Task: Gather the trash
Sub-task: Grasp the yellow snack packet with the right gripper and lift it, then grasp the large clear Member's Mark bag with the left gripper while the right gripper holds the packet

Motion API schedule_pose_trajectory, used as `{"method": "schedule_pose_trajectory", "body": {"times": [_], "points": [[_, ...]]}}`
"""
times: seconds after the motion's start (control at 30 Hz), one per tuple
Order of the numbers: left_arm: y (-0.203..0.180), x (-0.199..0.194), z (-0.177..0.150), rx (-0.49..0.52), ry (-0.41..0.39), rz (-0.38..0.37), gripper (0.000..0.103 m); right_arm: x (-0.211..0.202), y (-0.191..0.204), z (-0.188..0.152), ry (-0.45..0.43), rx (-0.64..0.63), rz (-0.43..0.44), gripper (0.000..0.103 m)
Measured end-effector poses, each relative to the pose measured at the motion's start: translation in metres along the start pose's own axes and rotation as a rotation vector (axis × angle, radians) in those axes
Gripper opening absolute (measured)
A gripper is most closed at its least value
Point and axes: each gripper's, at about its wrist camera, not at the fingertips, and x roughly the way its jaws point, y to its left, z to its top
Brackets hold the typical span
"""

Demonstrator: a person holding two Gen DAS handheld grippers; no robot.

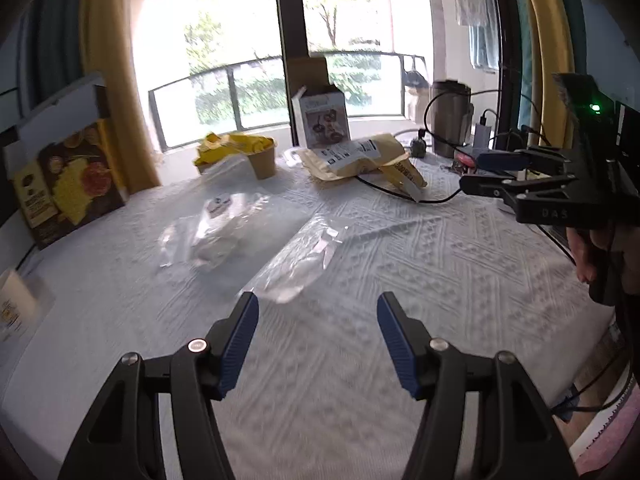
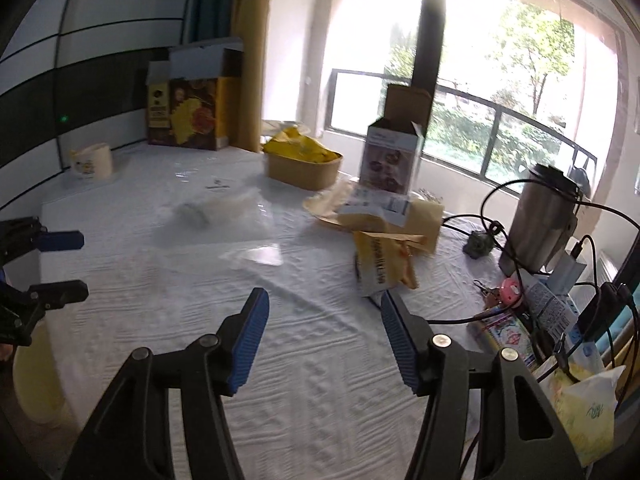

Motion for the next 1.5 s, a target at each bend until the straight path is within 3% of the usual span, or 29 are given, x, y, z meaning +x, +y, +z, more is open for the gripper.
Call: {"method": "schedule_pose_trajectory", "body": {"times": [0.13, 0.47, 0.67, 0.8, 0.97, 1.07, 1.13, 1.2, 1.27, 1.43, 1.5], "points": [[0.003, 0.030, 0.014, 0.031, 0.038, 0.010, 0.062, 0.018, -0.013, 0.009, 0.023, 0.035, -0.030, 0.065], [0.017, 0.092, 0.025, 0.084, 0.132, -0.016, 0.062, 0.061, -0.029, 0.021, 0.079, 0.050, -0.077, 0.066], [0.021, 0.106, 0.033, 0.082, 0.129, -0.064, 0.062, 0.103, -0.040, 0.029, 0.158, 0.099, -0.078, 0.066], [0.018, 0.115, 0.034, 0.097, 0.144, -0.087, 0.062, 0.132, -0.039, 0.035, 0.195, 0.103, -0.123, 0.066], [0.025, 0.126, 0.034, 0.071, 0.195, -0.112, 0.062, 0.164, -0.039, 0.038, 0.258, 0.111, -0.160, 0.074], [0.028, 0.130, 0.033, 0.059, 0.211, -0.135, 0.062, 0.172, -0.044, 0.038, 0.279, 0.155, -0.104, 0.074], [0.028, 0.130, 0.033, 0.074, 0.214, -0.126, 0.062, 0.174, -0.047, 0.037, 0.281, 0.173, -0.113, 0.074], [0.029, 0.131, 0.033, 0.073, 0.216, -0.135, 0.062, 0.174, -0.051, 0.037, 0.275, 0.188, -0.114, 0.064], [0.030, 0.132, 0.033, 0.067, 0.218, -0.144, 0.062, 0.172, -0.052, 0.036, 0.275, 0.182, -0.126, 0.042], [0.033, 0.133, 0.033, 0.068, 0.220, -0.170, 0.059, 0.165, -0.050, 0.037, 0.246, 0.163, -0.111, 0.024], [0.036, 0.133, 0.033, 0.055, 0.219, -0.184, 0.056, 0.158, -0.047, 0.038, 0.217, 0.142, -0.119, 0.022]]}}
